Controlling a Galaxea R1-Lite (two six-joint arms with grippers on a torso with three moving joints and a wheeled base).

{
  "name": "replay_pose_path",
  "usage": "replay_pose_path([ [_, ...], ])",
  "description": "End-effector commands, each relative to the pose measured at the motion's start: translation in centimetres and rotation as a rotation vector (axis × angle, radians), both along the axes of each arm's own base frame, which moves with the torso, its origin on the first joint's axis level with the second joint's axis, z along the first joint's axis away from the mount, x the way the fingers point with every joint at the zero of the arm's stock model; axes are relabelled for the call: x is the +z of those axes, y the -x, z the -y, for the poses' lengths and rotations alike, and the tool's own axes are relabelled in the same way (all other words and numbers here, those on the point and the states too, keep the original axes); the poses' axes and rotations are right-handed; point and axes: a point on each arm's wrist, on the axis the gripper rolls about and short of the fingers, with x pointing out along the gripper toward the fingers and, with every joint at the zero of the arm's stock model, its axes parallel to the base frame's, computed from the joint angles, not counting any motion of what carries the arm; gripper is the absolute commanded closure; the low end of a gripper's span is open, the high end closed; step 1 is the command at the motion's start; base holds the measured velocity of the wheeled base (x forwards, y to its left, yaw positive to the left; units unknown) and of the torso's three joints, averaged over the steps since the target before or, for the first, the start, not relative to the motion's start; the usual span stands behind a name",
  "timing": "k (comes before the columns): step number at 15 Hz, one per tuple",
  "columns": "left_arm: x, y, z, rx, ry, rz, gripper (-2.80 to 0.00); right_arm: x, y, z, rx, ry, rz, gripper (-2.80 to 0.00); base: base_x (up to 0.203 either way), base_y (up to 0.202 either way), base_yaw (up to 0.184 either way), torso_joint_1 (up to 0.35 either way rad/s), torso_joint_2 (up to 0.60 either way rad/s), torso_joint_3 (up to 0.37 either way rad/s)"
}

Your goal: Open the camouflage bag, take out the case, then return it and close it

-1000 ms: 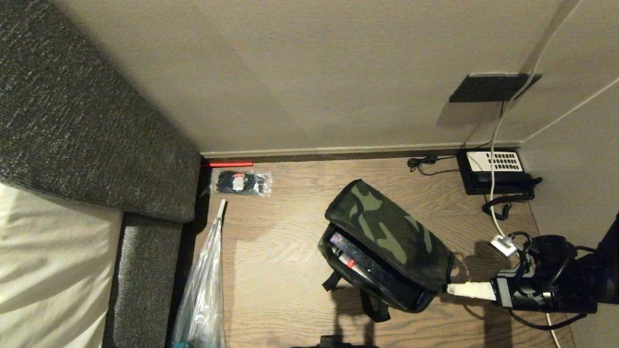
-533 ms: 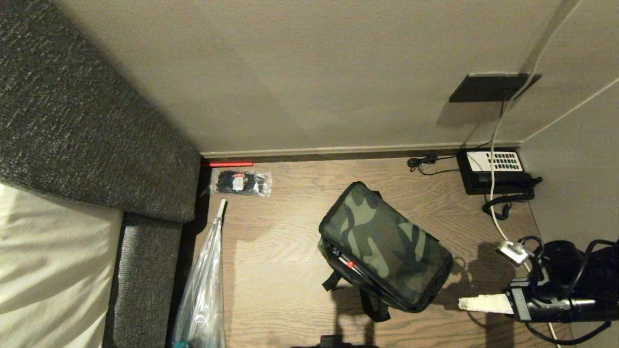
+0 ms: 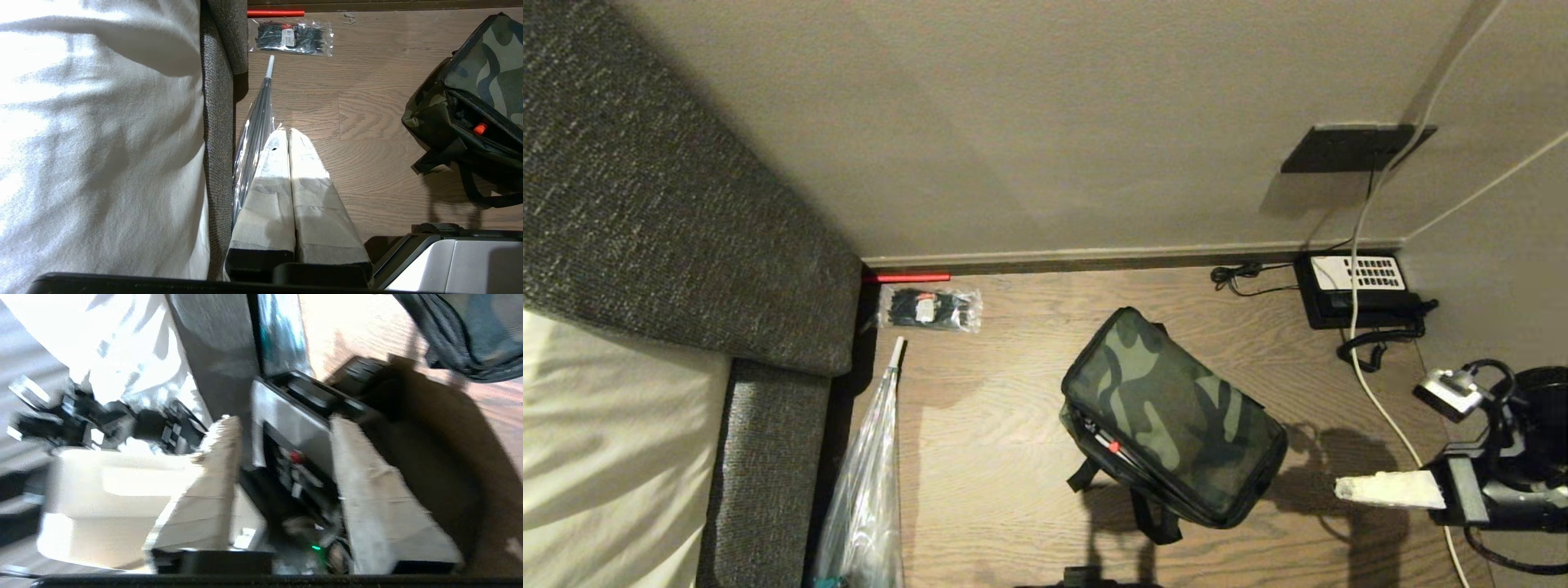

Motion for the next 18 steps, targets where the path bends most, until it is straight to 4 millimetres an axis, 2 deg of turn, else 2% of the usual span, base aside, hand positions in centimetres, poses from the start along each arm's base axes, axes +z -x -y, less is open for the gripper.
replay_pose_path([
  [1,0.0,0.0,0.0,0.0,-0.001,-0.001,0.0,4.9,3.1,-0.8,-0.049,0.005,0.105,0.0,0.0,0.0,0.0,0.0,0.0,0.0],
  [4,0.0,0.0,0.0,0.0,0.001,0.0,0.0,8.7,7.7,-1.9,-0.172,0.043,0.157,0.0,0.0,0.0,0.0,0.0,0.0,0.0],
  [7,0.0,0.0,0.0,0.0,-0.001,-0.001,0.0,10.3,12.8,-3.3,-0.248,0.129,0.313,0.0,0.0,0.0,0.0,0.0,0.0,0.0],
  [9,0.0,0.0,0.0,0.0,-0.001,0.0,0.0,9.2,16.8,-4.3,-0.258,0.179,0.433,0.0,0.0,0.0,0.0,0.0,0.0,0.0],
  [11,0.0,0.0,0.0,0.0,-0.001,0.0,0.0,6.1,20.6,-4.6,-0.303,0.242,0.555,0.0,0.0,0.0,0.0,0.0,0.0,0.0],
  [12,0.0,0.0,0.0,0.001,0.0,0.0,0.0,4.3,21.7,-4.6,-0.345,0.279,0.593,0.0,0.0,0.0,0.0,0.0,0.0,0.0],
  [14,0.0,0.0,0.0,-0.001,-0.001,0.0,0.0,1.3,22.6,-4.2,-0.495,0.384,0.653,0.0,0.0,0.0,0.0,0.0,0.0,0.0],
  [16,0.0,0.0,0.0,0.001,-0.002,0.0,0.0,-0.2,22.4,-3.9,-0.598,0.459,0.697,0.0,0.0,0.0,0.0,0.0,0.0,0.0],
  [18,0.0,0.0,0.0,-0.001,-0.001,-0.001,0.0,-0.3,23.2,-3.8,-0.652,0.473,0.805,0.0,0.0,0.0,0.0,0.0,0.0,0.0],
])
